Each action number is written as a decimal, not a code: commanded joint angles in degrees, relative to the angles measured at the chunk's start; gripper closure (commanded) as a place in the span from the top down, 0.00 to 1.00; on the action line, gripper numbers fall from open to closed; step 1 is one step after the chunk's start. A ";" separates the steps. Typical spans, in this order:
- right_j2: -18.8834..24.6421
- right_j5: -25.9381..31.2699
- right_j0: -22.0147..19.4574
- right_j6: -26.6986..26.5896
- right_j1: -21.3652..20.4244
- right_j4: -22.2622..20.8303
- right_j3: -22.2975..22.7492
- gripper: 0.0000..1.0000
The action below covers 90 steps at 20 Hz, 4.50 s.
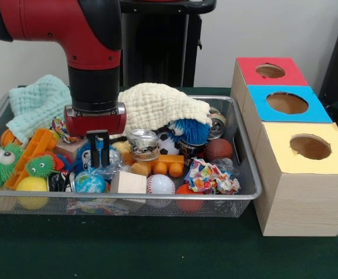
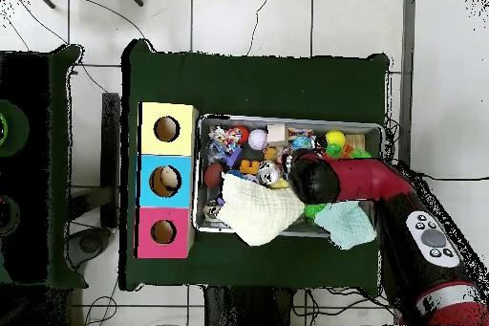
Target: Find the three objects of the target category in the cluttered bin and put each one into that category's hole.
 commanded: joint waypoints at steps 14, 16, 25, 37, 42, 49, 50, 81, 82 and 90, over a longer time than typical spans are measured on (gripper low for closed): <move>-2.85 -4.17 -1.24 7.05 -9.79 4.01 16.25 0.00; -2.61 -3.95 -1.55 6.52 -9.78 4.39 16.42 0.00; -3.17 -3.54 -1.33 5.75 -10.16 5.40 16.29 0.00; -1.72 -8.35 -5.23 4.92 -5.60 3.95 15.00 1.00; -1.42 -7.62 -5.61 4.40 -4.34 3.84 14.29 1.00; -5.44 -11.13 -1.44 5.47 -0.81 -0.17 10.45 1.00; -7.05 -12.23 0.23 6.11 -0.88 -1.18 10.08 1.00; 8.40 1.80 -9.83 -6.69 2.27 -3.79 9.36 1.00; 8.07 1.47 -9.60 -6.30 1.86 -3.95 9.33 1.00; 7.22 1.44 -8.90 -5.40 1.15 -3.79 8.72 1.00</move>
